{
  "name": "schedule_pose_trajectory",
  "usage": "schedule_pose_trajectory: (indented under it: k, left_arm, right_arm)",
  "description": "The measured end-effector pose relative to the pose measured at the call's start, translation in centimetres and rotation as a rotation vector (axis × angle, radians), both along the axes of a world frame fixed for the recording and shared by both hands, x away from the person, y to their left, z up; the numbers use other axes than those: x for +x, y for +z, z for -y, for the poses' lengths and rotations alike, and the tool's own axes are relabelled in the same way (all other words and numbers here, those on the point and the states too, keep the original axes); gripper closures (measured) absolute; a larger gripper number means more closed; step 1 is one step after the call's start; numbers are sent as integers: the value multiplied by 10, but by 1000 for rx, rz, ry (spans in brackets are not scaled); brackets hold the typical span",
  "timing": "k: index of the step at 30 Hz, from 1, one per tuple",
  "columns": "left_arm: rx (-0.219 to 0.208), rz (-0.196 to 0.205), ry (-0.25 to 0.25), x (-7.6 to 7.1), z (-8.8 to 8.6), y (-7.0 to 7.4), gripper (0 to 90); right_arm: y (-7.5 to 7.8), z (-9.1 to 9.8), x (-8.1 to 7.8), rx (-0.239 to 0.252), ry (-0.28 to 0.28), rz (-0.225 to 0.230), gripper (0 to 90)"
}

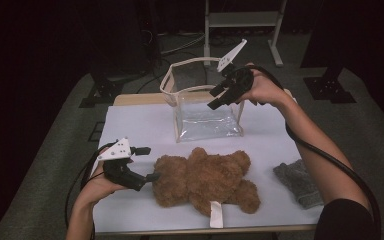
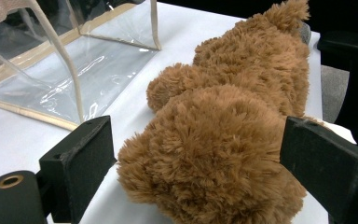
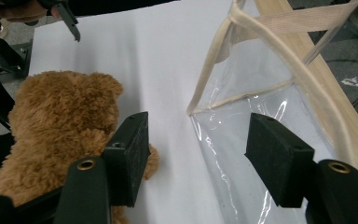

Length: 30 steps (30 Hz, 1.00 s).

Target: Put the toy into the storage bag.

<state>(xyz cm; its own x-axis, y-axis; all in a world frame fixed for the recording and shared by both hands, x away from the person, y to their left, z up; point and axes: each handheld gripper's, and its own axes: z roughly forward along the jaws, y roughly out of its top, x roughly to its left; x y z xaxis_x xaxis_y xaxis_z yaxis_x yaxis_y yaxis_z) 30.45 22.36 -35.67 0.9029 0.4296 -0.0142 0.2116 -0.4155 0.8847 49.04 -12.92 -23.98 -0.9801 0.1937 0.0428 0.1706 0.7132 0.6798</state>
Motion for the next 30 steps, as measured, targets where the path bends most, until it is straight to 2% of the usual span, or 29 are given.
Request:
schedule_pose_trajectory:
  k: [6,15,25,30]
  left_arm:
    - [-1,0,7,-1,-2,0,90]
    - [1,-5,9,0,-5,-1,90]
    - [-1,-8,19,-1,-9,-1,90]
    - [-5,-5,24,-2,-11,0,90]
  right_arm:
    - [3,-9,15,-39,5,7,386]
    - [7,-16,40,-46,-16,3,407]
    - [-4,-25,67,-79,-38,-10,433]
    - [-6,-26,76,-72,-52,-15,463]
